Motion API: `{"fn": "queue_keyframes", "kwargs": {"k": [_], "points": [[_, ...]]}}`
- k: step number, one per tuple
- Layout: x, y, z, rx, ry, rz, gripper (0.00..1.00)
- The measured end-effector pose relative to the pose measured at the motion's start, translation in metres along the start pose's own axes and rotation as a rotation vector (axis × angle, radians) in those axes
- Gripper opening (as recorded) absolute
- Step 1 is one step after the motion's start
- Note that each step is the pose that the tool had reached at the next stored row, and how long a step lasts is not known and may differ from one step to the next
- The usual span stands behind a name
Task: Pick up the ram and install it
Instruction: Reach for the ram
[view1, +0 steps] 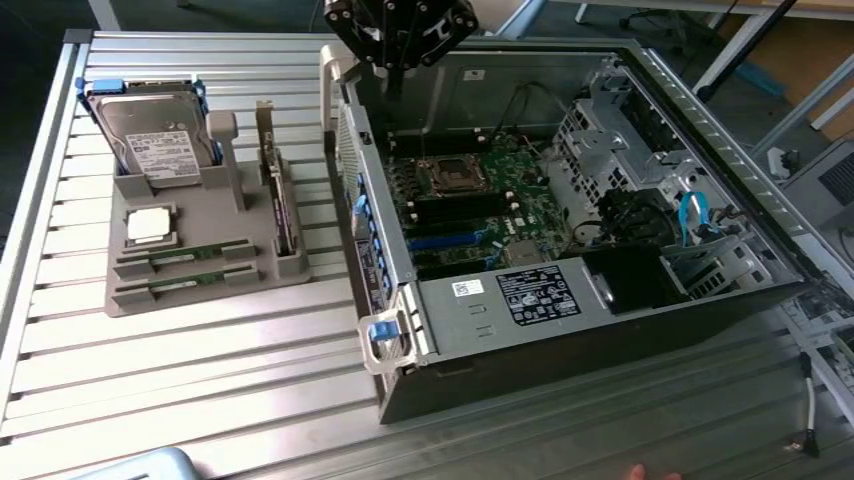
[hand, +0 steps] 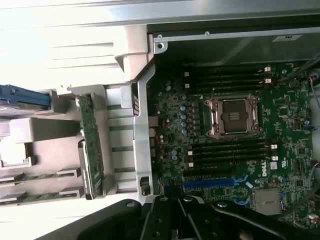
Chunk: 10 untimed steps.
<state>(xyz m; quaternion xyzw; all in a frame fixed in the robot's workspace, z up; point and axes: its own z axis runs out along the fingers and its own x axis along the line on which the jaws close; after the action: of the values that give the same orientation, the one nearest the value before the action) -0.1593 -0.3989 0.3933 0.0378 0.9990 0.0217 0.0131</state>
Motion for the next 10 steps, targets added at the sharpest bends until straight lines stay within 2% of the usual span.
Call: {"fn": "queue_keyframes", "kwargs": {"k": [10], "points": [[0.018,-0.0012,-0.0005,0.0001,0.0001,0.000,0.10]]}}
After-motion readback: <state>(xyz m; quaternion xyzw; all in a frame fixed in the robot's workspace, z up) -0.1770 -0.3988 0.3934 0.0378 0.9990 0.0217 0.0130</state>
